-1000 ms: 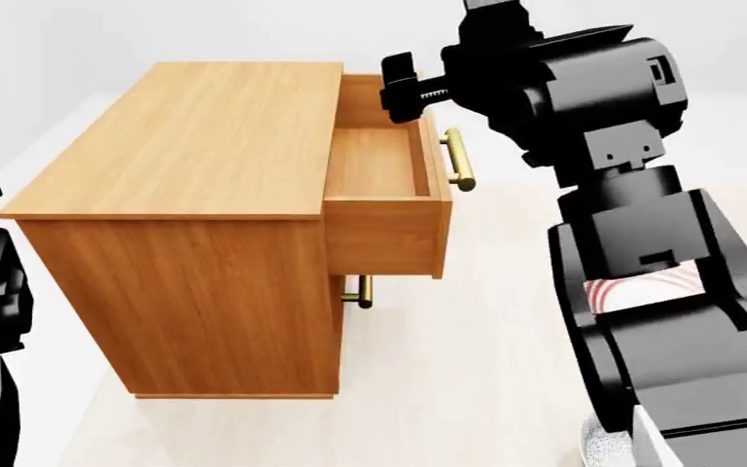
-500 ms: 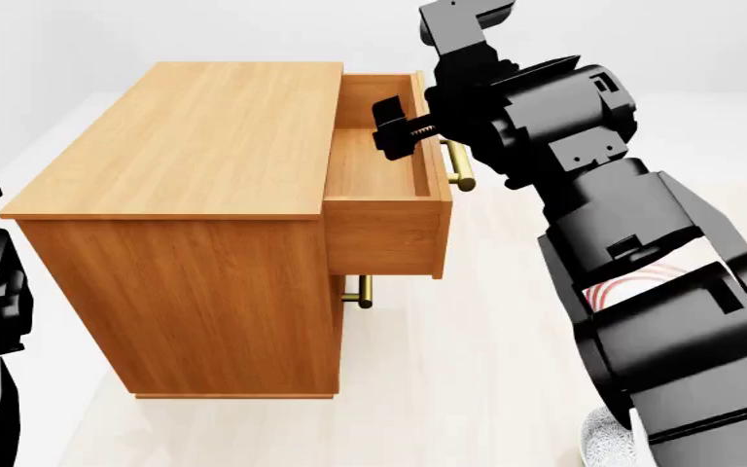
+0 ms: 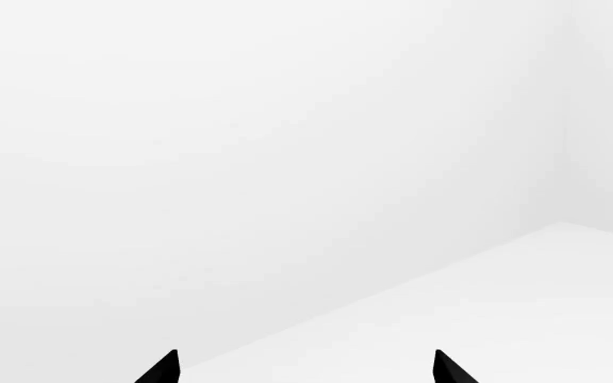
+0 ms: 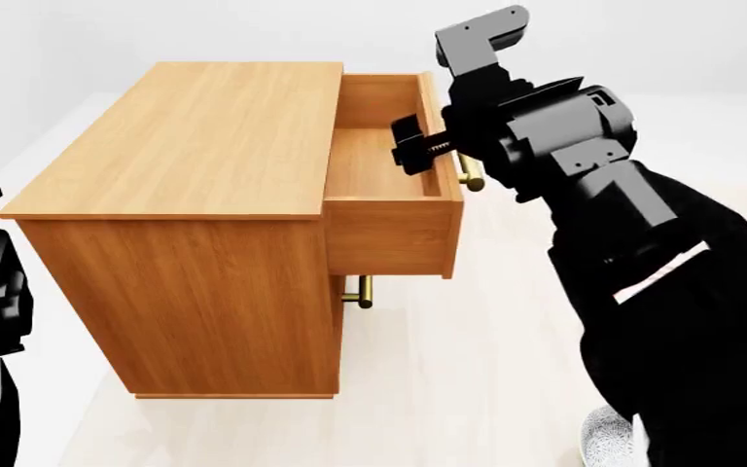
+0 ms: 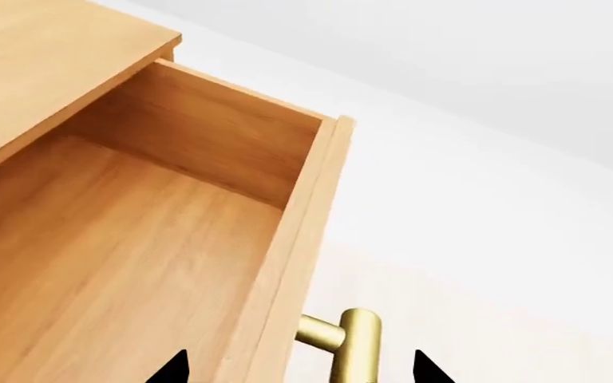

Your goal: Open the top drawer of the cabinet and put the bowl in it.

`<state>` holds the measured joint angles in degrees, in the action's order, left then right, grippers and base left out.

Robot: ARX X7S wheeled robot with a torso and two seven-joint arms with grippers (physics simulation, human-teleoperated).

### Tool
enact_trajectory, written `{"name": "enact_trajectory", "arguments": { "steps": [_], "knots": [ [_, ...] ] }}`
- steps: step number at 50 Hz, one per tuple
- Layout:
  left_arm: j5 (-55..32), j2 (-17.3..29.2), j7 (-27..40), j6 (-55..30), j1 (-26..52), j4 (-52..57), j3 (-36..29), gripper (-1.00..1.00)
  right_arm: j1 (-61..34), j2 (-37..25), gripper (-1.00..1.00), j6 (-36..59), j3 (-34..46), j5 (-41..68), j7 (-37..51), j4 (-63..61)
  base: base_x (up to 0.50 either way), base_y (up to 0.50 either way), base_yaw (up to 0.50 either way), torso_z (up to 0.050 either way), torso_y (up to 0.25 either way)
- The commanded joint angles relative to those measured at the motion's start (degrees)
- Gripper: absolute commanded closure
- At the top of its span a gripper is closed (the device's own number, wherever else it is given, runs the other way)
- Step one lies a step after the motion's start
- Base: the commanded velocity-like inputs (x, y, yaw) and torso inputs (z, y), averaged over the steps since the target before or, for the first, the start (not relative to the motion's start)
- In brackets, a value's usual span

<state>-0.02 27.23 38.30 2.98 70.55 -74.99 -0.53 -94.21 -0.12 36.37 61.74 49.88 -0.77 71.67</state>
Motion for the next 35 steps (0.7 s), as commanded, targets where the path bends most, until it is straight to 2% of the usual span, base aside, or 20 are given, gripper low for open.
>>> {"name": "enact_trajectory", "arguments": {
  "steps": [1,11,18,25,35],
  "knots": [
    [0.0,0.0,0.1,0.0,0.0,0.0,0.1,-1.00,0.9,-1.5,-1.00,0.4,-4.6,-6.2,0.6,3.3,0.00,0.00,0.00,0.000,0.000],
    [0.0,0.0,0.2,0.0,0.0,0.0,0.1,-1.00,2.2,-3.9,-1.00,3.3,-24.2,-27.2,-0.7,3.3,0.00,0.00,0.00,0.000,0.000],
    [0.0,0.0,0.3,0.0,0.0,0.0,0.0,-1.00,2.3,-5.5,-1.00,4.2,-33.4,-38.1,-2.0,3.3,0.00,0.00,0.00,0.000,0.000],
    [0.0,0.0,0.3,0.0,-0.1,0.0,0.0,-1.00,1.9,-7.3,-1.00,4.7,-38.5,-44.2,-3.1,3.3,0.00,0.00,0.00,0.000,0.000],
    [0.0,-0.1,0.5,0.1,-0.1,0.0,-0.1,-1.00,1.8,-9.3,-1.00,5.1,-41.7,-47.9,-3.1,3.3,0.00,0.00,0.00,0.000,0.000]
  ]
}}
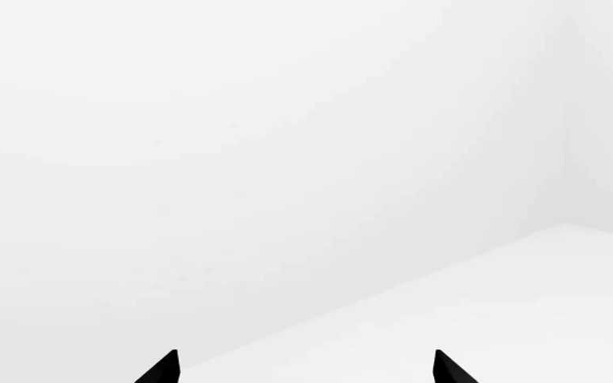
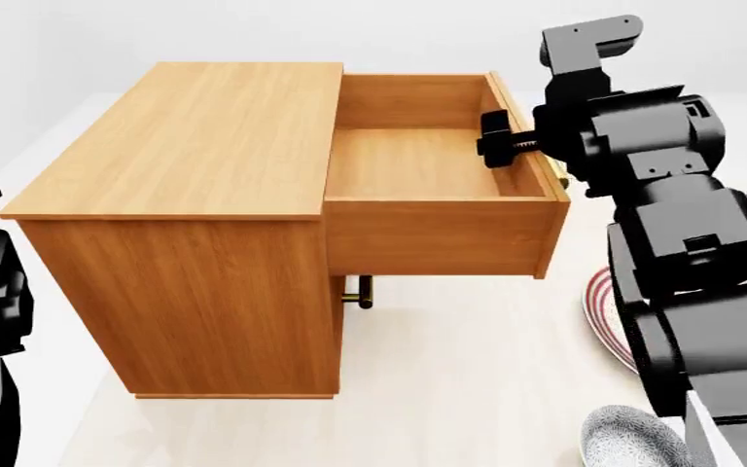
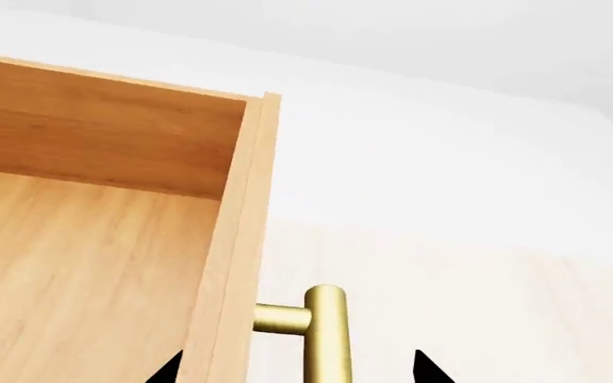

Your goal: Open the top drawer of the cabinet and put the bowl in it.

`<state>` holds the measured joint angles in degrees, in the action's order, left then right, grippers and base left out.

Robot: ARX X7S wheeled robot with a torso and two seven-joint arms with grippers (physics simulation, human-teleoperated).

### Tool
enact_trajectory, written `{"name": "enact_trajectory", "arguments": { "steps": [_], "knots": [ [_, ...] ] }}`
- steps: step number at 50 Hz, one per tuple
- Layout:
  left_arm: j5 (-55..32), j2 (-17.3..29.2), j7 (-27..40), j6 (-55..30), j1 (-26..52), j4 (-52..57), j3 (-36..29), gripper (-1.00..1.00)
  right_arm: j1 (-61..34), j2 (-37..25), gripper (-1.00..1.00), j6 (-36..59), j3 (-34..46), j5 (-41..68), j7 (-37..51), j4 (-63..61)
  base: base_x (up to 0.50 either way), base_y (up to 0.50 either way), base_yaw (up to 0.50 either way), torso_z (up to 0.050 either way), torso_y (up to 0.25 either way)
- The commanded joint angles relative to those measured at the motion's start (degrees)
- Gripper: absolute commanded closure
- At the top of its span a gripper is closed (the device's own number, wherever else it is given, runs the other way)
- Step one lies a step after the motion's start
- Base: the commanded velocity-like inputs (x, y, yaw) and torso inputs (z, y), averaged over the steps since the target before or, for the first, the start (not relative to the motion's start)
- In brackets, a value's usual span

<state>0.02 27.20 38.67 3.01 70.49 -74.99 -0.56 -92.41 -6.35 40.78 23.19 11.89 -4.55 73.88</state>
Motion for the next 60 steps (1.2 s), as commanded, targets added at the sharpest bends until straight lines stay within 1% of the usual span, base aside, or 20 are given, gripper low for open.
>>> {"name": "enact_trajectory", "arguments": {
  "steps": [1,13,22,34,36,38,45,47,49,53,56,58,59,60],
  "knots": [
    [0.0,0.0,0.1,0.0,0.0,0.0,-0.1,-1.00,-0.1,-3.2,-1.00,0.7,-3.3,-10.2,0.7,1.1,0.00,0.00,0.00,0.000,0.000],
    [0.0,0.0,0.2,0.2,-0.1,0.0,-0.1,-1.00,-2.0,-4.3,-1.00,1.4,-4.6,-11.1,-0.6,1.1,0.00,0.00,0.00,0.000,0.000],
    [0.0,0.0,0.1,0.3,-0.2,0.0,-0.2,-1.00,-7.2,-5.6,-1.00,-3.9,-9.9,-9.2,-3.2,1.1,0.00,0.00,0.00,0.000,0.001],
    [0.0,0.0,0.1,0.3,-0.3,0.0,-0.2,-1.00,-13.2,-6.4,-1.00,-6.3,-11.3,-9.2,-6.3,0.2,0.00,0.00,0.00,0.000,0.000],
    [0.0,0.0,0.1,0.3,-0.3,0.0,-0.3,-1.00,-11.7,-7.2,-1.00,-2.9,-11.6,-8.7,-6.7,-5.5,0.00,0.00,0.00,0.000,0.000],
    [0.0,0.0,0.1,0.3,-0.2,0.0,-0.3,-1.00,-7.8,-8.9,-1.00,4.6,-12.4,-7.8,-6.9,-17.7,0.00,0.00,0.00,0.000,0.000],
    [0.1,0.0,0.2,0.5,-0.3,0.0,-0.5,-1.00,2.0,-14.5,-1.00,23.7,-16.2,-4.4,-7.5,-48.6,0.00,0.00,0.00,0.000,0.000],
    [0.1,0.0,0.2,0.7,-0.5,0.0,-0.7,-1.00,4.1,-15.9,-1.00,27.7,-17.6,-3.6,-7.5,-55.0,0.00,0.00,0.00,0.000,0.000],
    [0.1,0.0,0.1,0.8,-0.5,0.0,-0.8,-1.00,6.7,-17.9,-1.00,33.3,-20.8,-2.3,-7.4,-63.5,0.00,0.00,0.00,0.000,0.000],
    [0.1,0.0,0.1,0.9,-0.5,0.0,-0.9,-1.00,11.2,-21.3,-1.00,42.2,-26.0,-0.3,-7.8,-76.4,0.00,0.00,0.00,0.000,0.000],
    [0.0,0.0,0.1,0.9,-0.5,0.0,-1.0,-1.00,14.4,-24.0,-1.00,47.4,-28.0,1.6,-9.4,-84.6,0.00,0.00,0.00,0.000,0.000],
    [0.0,0.0,0.1,0.9,-0.5,0.0,-1.0,-1.00,18.4,-26.5,-1.00,49.0,-29.4,3.2,-10.3,-90.7,0.00,0.00,0.00,0.000,0.000],
    [0.0,0.0,0.1,0.9,-0.5,0.0,-1.0,-1.00,20.0,-28.5,-1.00,49.2,-29.4,6.6,-8.6,-91.3,0.00,0.00,0.00,0.000,0.000],
    [0.0,0.0,0.0,0.9,-0.5,0.0,-1.0,-1.00,21.6,-31.0,-1.00,49.2,-30.4,14.9,-3.5,-90.8,0.00,0.00,0.00,0.000,0.000]
  ]
}}
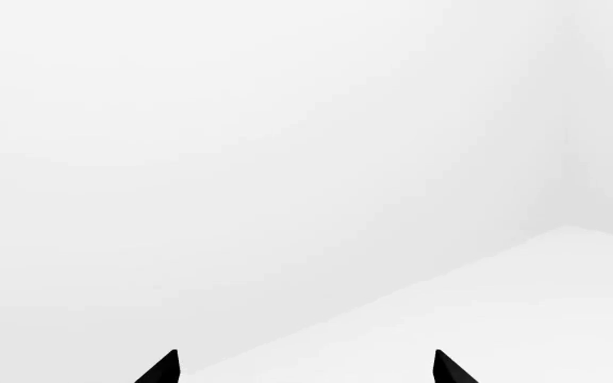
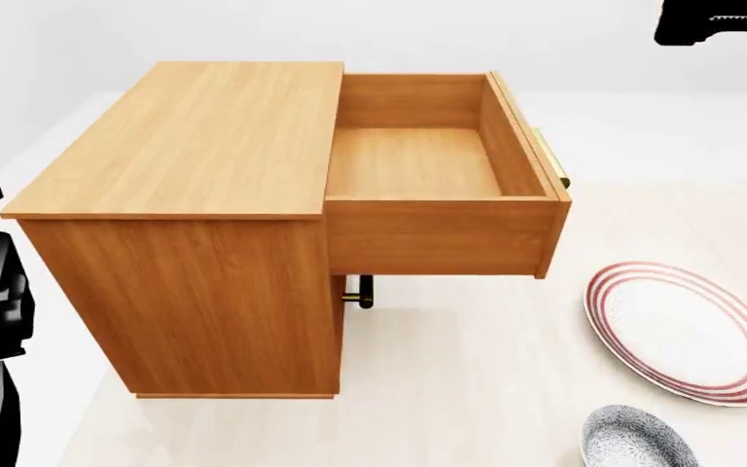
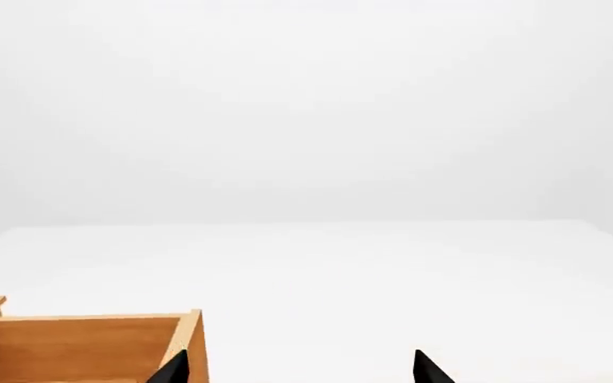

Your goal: Open the top drawer of the cabinet and put the bowl in it.

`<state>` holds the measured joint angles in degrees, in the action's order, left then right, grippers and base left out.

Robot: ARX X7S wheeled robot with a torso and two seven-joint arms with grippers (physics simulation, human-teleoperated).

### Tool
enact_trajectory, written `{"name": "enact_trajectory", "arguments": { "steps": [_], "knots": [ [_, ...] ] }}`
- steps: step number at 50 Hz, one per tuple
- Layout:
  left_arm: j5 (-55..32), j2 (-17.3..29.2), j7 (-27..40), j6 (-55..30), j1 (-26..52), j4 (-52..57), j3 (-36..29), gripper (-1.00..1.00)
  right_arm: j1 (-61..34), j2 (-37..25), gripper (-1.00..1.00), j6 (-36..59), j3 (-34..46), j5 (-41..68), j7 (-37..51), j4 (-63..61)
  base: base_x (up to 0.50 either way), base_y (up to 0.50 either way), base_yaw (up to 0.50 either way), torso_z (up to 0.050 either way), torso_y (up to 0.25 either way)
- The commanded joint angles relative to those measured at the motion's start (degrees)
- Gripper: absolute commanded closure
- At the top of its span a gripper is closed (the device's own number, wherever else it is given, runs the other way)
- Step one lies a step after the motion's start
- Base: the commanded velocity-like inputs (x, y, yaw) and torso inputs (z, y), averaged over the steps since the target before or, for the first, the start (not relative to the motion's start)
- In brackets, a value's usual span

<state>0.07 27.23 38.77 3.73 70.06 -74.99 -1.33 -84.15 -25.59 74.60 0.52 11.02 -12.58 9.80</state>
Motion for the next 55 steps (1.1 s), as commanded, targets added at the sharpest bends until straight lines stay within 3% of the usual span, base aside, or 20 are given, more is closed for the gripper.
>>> {"name": "enact_trajectory", "arguments": {
  "steps": [1,3,6,14,23,33,55],
  "knots": [
    [-0.1,0.0,-0.1,0.2,-0.1,0.0,-0.2,-1.00,15.0,-15.1,-1.00,15.4,-8.8,24.3,12.7,-25.0,0.00,0.00,0.00,0.000,0.000],
    [0.0,0.0,-0.1,0.3,-0.1,0.0,-0.3,-1.00,18.2,-20.2,-1.00,15.3,-8.7,41.5,23.5,-23.2,0.00,0.00,0.00,0.000,0.000],
    [0.0,0.0,-0.2,0.3,-0.1,0.0,-0.3,-1.00,22.6,-25.4,-1.00,15.2,-7.5,55.1,29.3,-20.8,0.00,0.00,0.00,0.000,0.000],
    [-0.1,0.0,-0.2,0.3,-0.2,0.0,-0.2,-1.00,35.2,-34.4,-1.00,14.3,-8.9,67.0,33.5,-19.1,0.00,0.00,0.00,0.000,0.000],
    [0.0,0.0,-0.1,0.6,-0.3,0.0,-0.4,-1.00,52.5,-38.3,-1.00,11.6,-15.8,69.3,30.9,-22.3,0.00,0.00,0.00,0.000,0.000],
    [-0.1,0.0,0.1,1.0,-0.4,0.0,-0.3,-1.00,64.3,-39.0,-1.00,9.5,-21.1,68.0,28.0,-23.5,0.00,0.00,0.00,0.000,0.000],
    [-0.1,0.0,-0.1,0.9,-0.3,0.0,-0.3,-1.00,74.5,-40.6,-1.00,5.3,-18.9,63.4,20.0,-27.1,0.00,0.00,0.00,0.000,0.000]
  ]
}}
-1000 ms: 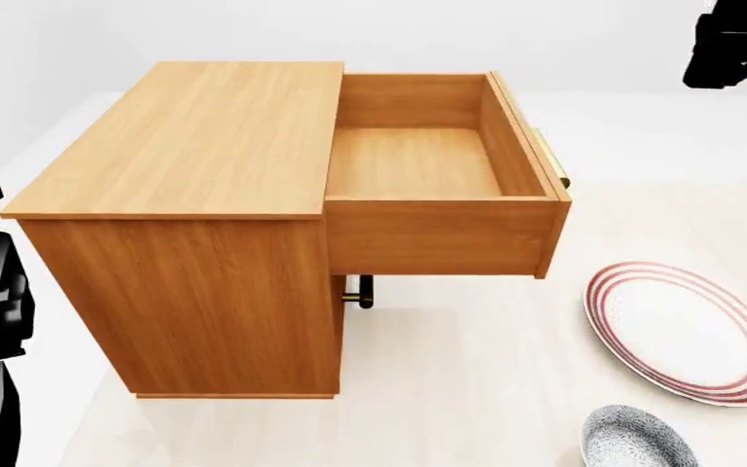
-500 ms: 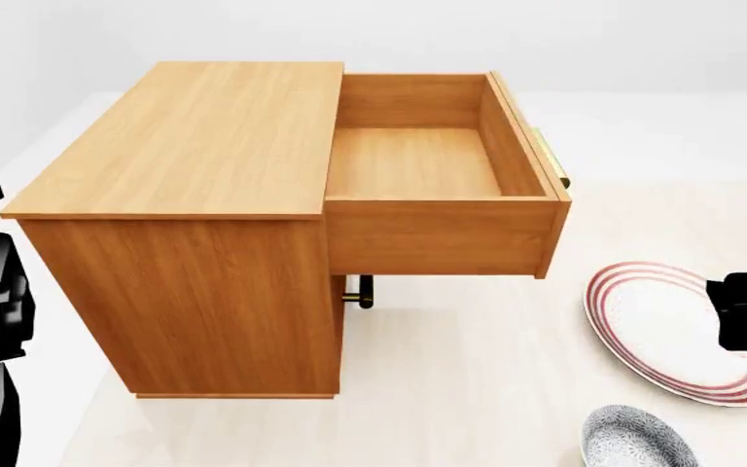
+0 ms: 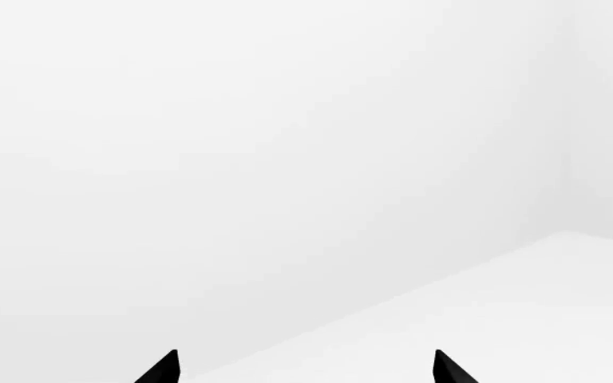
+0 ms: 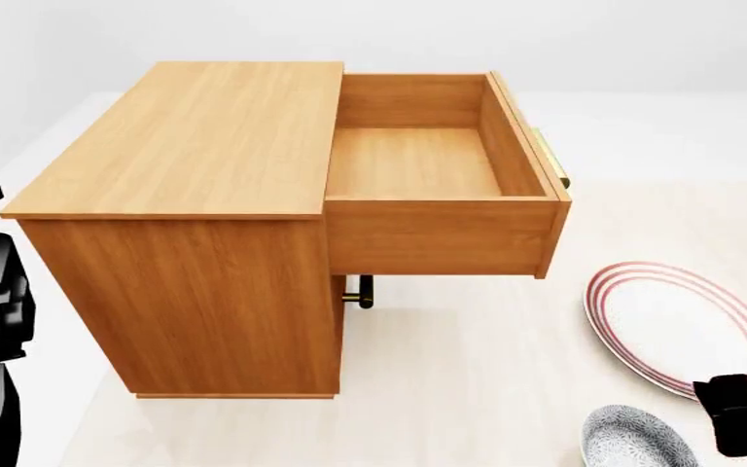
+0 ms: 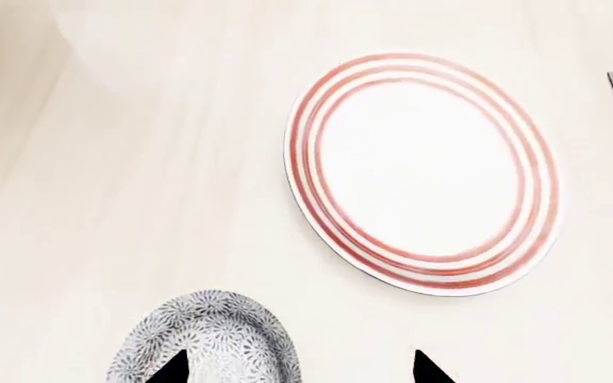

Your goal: Open the top drawer of the cabinet and put the bowl in it.

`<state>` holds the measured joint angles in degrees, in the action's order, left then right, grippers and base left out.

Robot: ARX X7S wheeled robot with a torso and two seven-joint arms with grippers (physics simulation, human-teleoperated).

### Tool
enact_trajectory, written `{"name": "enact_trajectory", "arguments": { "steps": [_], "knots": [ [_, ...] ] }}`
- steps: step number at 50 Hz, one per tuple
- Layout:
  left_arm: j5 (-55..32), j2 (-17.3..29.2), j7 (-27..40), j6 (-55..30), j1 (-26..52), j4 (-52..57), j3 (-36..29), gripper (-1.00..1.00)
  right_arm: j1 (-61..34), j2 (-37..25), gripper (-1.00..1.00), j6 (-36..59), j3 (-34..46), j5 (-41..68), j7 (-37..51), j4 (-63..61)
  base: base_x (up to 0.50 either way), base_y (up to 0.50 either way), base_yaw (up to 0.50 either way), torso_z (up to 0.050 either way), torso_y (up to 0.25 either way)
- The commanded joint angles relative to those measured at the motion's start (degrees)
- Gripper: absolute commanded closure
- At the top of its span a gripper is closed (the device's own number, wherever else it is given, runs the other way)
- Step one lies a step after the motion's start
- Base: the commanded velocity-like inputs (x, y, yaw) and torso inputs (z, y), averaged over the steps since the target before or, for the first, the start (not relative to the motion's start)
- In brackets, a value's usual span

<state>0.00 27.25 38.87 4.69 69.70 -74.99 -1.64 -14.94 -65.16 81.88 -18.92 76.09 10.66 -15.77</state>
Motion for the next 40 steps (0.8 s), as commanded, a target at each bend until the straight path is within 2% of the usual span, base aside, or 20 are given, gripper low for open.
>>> {"name": "enact_trajectory", "arguments": {
  "steps": [1,11,26,40],
  "knots": [
    [0.0,0.0,-0.2,-0.1,0.0,0.0,0.0,-1.00,5.4,-1.1,-1.00,-2.2,0.7,-2.0,-3.4,-1.5,0.00,0.00,0.00,0.000,0.000],
    [0.0,0.1,-0.3,-0.1,0.1,0.0,-0.1,-1.00,3.3,-0.7,-1.00,-5.7,7.9,-7.4,-6.2,1.4,0.00,0.00,0.00,0.000,0.000],
    [0.0,0.1,-0.3,0.1,0.1,0.0,0.0,-1.00,-1.4,3.2,-1.00,-10.7,19.2,-15.5,-10.1,8.3,0.00,0.00,0.00,0.000,0.000],
    [0.0,0.1,-0.3,0.0,0.1,0.0,0.0,-1.00,-0.7,4.9,-1.00,-14.6,24.4,-20.5,-13.0,12.9,0.00,0.00,0.00,0.000,0.000]
  ]
}}
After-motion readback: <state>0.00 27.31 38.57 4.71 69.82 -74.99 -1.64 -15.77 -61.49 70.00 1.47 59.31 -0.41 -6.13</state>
